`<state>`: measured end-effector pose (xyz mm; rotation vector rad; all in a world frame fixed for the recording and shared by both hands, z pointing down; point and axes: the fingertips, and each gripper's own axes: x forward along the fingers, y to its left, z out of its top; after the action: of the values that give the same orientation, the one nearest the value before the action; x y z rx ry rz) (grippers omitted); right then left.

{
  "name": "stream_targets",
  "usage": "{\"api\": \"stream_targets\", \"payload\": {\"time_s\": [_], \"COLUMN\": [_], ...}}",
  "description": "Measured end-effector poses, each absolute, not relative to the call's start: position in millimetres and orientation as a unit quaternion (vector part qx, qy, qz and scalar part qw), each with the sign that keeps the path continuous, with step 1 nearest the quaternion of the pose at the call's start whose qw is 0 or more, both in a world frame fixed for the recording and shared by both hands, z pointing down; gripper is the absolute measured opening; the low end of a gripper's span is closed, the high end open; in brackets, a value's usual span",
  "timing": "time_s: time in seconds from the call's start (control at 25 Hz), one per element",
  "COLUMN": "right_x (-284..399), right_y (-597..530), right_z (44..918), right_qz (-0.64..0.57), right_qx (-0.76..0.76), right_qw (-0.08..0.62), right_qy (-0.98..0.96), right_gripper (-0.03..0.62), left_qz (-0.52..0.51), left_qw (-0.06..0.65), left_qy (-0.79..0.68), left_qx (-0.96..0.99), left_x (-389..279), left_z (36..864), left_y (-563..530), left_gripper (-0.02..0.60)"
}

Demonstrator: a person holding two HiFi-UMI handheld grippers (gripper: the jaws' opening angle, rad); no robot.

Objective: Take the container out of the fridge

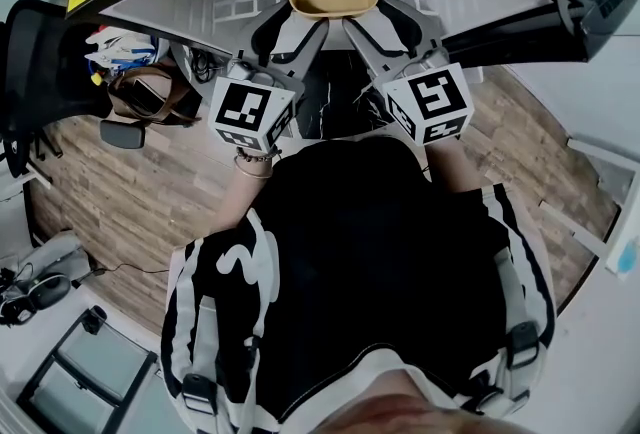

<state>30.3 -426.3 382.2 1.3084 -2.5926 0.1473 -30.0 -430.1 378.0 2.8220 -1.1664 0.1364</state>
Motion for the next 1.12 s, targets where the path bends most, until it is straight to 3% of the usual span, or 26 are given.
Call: {"api": "stream_targets", "payload": {"time_s": [1.12], "right_x": [26.4], "right_y": [-388.5], "right_z": [368.3], "right_qz": [0.038], "right_qx": [0.456], "right_qw": [0.107], "right_qy": [-0.883], "right_gripper": [0.214], "left_qz": [0.033], "left_qw": [0.034], "left_qy": [-0.372], "left_qx": [0.927], "left_x": [-33.6], "left_z": [365.8], "left_y": [-392.7], "left_gripper": [0.206]}}
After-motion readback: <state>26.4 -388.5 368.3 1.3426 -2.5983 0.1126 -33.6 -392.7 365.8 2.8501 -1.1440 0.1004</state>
